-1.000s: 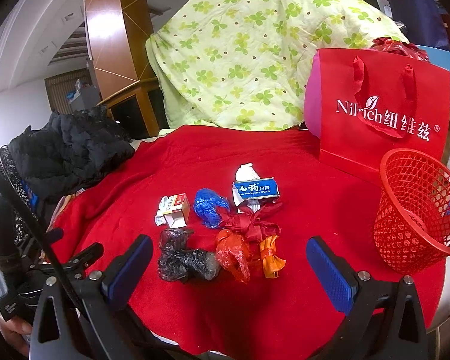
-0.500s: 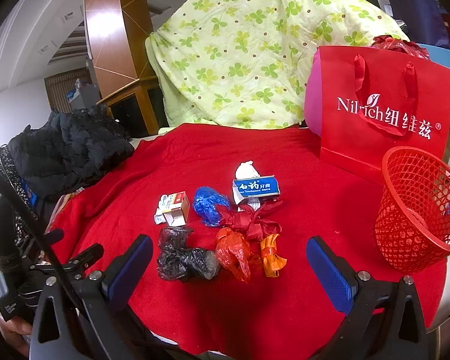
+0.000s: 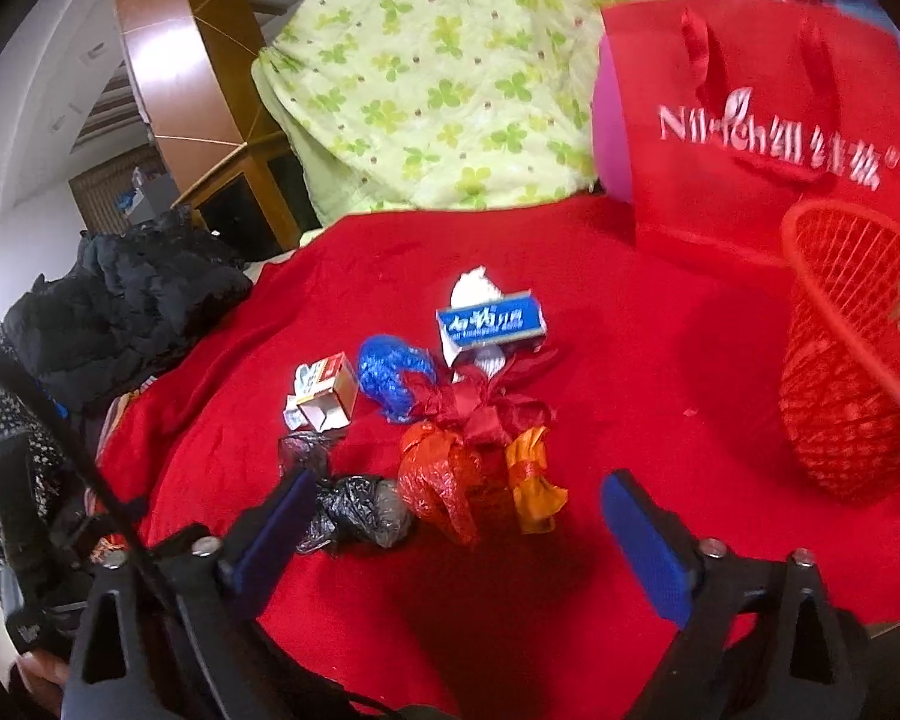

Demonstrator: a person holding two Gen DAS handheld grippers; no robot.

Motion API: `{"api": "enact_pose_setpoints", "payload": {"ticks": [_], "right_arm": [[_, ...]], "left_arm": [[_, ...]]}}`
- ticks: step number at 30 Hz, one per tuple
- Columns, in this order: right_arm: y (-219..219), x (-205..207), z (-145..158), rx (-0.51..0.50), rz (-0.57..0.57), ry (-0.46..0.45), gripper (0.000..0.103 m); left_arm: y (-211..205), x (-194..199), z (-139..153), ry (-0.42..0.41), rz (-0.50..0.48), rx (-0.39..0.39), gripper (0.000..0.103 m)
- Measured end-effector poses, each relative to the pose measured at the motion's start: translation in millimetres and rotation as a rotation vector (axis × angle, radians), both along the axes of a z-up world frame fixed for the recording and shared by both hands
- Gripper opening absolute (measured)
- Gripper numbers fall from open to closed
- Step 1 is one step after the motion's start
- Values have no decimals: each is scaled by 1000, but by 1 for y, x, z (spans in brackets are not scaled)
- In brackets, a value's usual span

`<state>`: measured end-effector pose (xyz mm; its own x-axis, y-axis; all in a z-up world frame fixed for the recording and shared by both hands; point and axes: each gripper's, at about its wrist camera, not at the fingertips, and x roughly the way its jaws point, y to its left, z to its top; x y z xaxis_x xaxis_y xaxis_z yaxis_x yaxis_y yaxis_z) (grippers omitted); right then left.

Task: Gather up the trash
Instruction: 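Grasp the black plastic bag with the left tool while the right tool grasps the orange-red bag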

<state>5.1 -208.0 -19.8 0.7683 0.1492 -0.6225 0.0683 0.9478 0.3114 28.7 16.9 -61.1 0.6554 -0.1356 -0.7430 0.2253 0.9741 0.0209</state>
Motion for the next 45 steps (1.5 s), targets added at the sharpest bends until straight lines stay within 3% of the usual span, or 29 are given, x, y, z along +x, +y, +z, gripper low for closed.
{"api": "enact_pose_setpoints", "payload": {"ticks": [3,9,14,17,19,35,37,38,40,41,42,44,45], "right_arm": [[4,14,-12,49,34,38,77],[25,47,-32,27,111,84,71],[28,80,-61,52,129,173,60],[27,96,-83,62,129,236,39],[23,96,-89,112,127,242,32],[-17,15,-16,181,79,28,27],[-24,6,-9,188,63,13,27],[-28,1,-5,187,56,4,27],[-34,-8,2,168,38,-20,27],[-37,-11,5,163,31,-30,27],[-40,-15,9,163,25,-41,27],[-48,-23,17,160,3,-68,27],[-53,-27,21,160,-8,-82,27]], "left_arm": [[-2,6,-11,30,-32,-31,103],[0,23,-25,55,-63,-63,103],[2,31,-26,78,-100,-141,102],[0,32,-28,83,-121,-162,97],[0,33,-29,88,-135,-161,94],[-57,73,-47,137,-276,-183,93],[-63,76,-53,168,-286,-197,76],[-66,77,-57,187,-287,-204,60],[-69,76,-60,184,-282,-192,56],[-70,74,-60,169,-286,-188,49],[-71,73,-59,165,-291,-194,32],[-71,71,-55,157,-284,-198,26],[-72,69,-51,139,-288,-194,11]]}}
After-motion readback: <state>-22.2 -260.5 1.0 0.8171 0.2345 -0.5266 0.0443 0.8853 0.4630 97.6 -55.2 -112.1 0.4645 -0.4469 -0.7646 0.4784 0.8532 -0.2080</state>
